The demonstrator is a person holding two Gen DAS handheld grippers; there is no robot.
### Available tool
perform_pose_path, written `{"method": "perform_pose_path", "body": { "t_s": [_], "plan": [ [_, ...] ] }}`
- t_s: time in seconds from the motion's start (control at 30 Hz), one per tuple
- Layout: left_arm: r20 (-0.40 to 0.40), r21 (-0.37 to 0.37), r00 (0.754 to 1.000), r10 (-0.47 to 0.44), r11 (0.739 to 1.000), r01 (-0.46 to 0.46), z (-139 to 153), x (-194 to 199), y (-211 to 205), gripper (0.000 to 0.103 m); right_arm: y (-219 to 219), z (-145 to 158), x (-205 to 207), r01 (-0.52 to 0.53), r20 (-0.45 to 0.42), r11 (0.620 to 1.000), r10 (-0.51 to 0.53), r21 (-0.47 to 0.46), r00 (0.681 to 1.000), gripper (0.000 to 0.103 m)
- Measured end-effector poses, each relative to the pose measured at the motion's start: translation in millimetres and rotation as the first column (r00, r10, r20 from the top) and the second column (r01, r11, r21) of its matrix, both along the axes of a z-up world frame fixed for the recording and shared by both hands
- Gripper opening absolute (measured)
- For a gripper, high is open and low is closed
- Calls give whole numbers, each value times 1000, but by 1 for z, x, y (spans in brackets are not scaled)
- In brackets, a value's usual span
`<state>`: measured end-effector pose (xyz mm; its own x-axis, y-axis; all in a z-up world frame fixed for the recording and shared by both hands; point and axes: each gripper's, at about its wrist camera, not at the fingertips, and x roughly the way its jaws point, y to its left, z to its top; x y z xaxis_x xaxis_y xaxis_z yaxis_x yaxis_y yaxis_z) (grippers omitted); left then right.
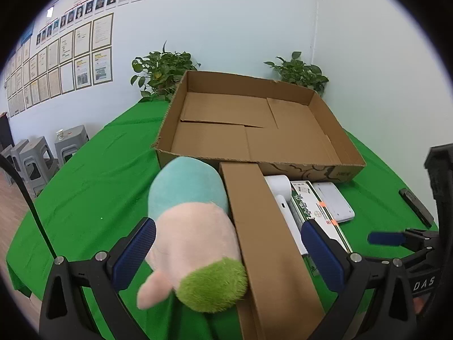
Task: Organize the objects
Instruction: 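Move the right tool toward the plush toy beside the cardboard insert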
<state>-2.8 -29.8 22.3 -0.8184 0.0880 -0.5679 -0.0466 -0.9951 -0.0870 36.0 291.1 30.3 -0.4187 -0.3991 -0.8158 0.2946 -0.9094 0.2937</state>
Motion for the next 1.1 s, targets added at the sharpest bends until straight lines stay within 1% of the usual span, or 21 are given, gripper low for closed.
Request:
{"method": "perform_pose_path", "body": {
  "t_s": [0.03, 0.07, 0.2, 0.37, 0.5, 0.73, 0.83, 0.9, 1.0, 1.1],
  "plan": [
    [-1, 2, 1000, 8, 1000, -8, 2, 0, -4, 102, -2, 4, -3, -9, 27, 1000, 9, -1, 1000, 103],
    [-5, 3, 1000, 18, 1000, -18, 4, 0, -8, 102, -4, 10, -3, -14, 30, 1000, 14, 3, 999, 103],
    [-9, 7, 998, 67, 998, -67, 7, 0, -23, 102, -15, 46, 4, -57, -3, 996, 57, 61, 998, 103],
    [8, 1, 993, 122, 993, -122, 4, -4, -35, 102, -22, 89, 15, -98, -72, 995, 101, 35, 992, 103],
    [9, 9, 991, 134, 991, -134, 4, -6, -37, 102, -27, 103, 10, -123, -65, 992, 123, 4, 990, 103],
    [15, 4, 992, 124, 992, -124, -1, -7, -37, 102, -13, 106, -4, -85, -15, 994, 84, -71, 996, 103],
    [18, 5, 992, 123, 992, -123, -2, -9, -38, 102, -16, 111, 2, -91, -47, 995, 89, -43, 995, 103],
    [18, 9, 992, 123, 992, -123, -3, -9, -40, 102, -16, 111, 1, -83, -44, 996, 81, -45, 996, 103],
    [22, 14, 993, 114, 993, -114, -4, -10, -40, 102, -14, 104, -1, -52, -45, 998, 50, -34, 998, 103],
    [30, 19, 994, 102, 995, -103, -8, -10, -39, 102, -16, 90, -2, -56, -25, 997, 55, -47, 998, 103]
  ]
}}
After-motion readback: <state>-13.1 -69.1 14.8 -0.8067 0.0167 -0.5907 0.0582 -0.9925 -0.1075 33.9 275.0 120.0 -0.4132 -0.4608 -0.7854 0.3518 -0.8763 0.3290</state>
